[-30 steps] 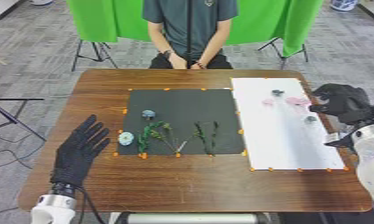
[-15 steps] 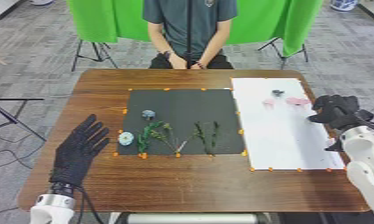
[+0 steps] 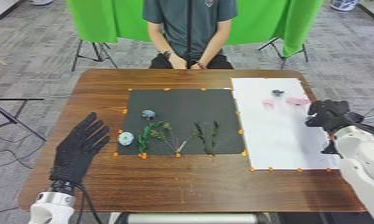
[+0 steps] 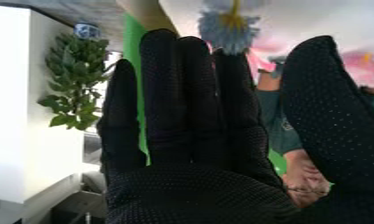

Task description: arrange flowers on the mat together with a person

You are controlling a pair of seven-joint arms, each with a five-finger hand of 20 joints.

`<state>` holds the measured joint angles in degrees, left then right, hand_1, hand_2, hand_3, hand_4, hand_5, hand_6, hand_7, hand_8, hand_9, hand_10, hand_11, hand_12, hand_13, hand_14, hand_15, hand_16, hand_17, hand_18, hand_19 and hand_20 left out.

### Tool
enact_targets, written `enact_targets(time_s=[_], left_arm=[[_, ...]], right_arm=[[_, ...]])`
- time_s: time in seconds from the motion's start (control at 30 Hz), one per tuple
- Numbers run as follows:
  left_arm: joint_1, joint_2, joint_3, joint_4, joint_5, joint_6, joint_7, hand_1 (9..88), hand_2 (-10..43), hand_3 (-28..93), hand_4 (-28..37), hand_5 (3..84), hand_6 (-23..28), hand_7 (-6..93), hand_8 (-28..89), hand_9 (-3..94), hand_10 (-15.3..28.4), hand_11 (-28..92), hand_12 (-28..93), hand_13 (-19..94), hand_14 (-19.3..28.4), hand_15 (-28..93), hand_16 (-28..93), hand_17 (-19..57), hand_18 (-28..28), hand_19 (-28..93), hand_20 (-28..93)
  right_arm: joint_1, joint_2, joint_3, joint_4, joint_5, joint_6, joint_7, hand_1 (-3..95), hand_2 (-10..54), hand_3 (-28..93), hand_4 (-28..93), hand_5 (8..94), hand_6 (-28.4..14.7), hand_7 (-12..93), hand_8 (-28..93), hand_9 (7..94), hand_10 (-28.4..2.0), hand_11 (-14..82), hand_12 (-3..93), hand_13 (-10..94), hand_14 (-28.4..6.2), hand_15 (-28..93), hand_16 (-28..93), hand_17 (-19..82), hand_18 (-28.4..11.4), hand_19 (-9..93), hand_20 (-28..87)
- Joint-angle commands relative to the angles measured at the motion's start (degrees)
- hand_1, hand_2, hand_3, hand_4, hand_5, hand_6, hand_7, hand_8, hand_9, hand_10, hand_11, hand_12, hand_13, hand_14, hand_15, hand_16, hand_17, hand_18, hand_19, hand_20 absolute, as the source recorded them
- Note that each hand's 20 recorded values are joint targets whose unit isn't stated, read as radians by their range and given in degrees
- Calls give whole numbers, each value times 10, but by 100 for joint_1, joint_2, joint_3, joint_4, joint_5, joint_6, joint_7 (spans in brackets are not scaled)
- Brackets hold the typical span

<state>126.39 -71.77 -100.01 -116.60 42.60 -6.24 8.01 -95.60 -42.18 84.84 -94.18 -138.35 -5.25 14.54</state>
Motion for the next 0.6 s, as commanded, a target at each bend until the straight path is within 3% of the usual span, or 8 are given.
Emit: enact_targets(time_s=[0.03, 0.13, 0.2, 0.43, 0.6], left_arm=[[30, 8, 33, 51, -38, -3, -23, 268, -23, 688, -258, 299, 34, 189, -99, 260, 112, 174, 170, 220, 130, 209, 31, -100, 212, 427, 93], [62, 14, 28, 44, -36, -29, -13, 268, -23, 688, -258, 299, 34, 189, -99, 261, 113, 173, 169, 220, 130, 209, 32, -100, 212, 426, 93], [75, 23, 22, 35, -44, -35, -16, 269, -22, 687, -259, 299, 34, 190, -99, 262, 113, 173, 169, 221, 130, 209, 32, -100, 212, 427, 94], [105, 4, 11, 21, -46, 9, -26, 269, -22, 687, -258, 300, 34, 189, -99, 265, 115, 173, 169, 222, 131, 210, 32, -100, 212, 427, 94], [123, -25, 14, 16, -41, 7, -20, 268, -22, 689, -259, 299, 35, 190, -99, 265, 115, 172, 169, 224, 132, 211, 31, -100, 213, 428, 94]], right_arm=[[241, -45, -242, 237, -214, 202, 85, 389, -76, 851, -282, 500, 11, 425, -120, 581, -96, 353, 273, 530, -76, 575, 158, 176, -183, 653, 335], [244, -49, -280, 269, -342, 215, 38, 475, -74, 815, -281, 537, 24, 530, -49, 684, -74, 235, 431, 575, -60, 543, 272, 199, -173, 682, 343], [223, -43, -289, 279, -395, 256, -16, 517, -75, 811, -281, 582, 33, 548, -18, 736, -64, 234, 472, 613, -53, 535, 327, 216, -171, 702, 355], [211, -69, -445, -34, -234, 692, -269, 538, -95, 819, -283, 647, 33, 533, -1, 799, -58, 239, 505, 666, -48, 542, 367, 240, -170, 714, 365], [829, -230, -1141, -524, 67, 1319, -729, 537, -95, 825, -283, 650, 34, 532, -1, 801, -58, 235, 508, 669, -48, 540, 370, 242, -170, 716, 367]])
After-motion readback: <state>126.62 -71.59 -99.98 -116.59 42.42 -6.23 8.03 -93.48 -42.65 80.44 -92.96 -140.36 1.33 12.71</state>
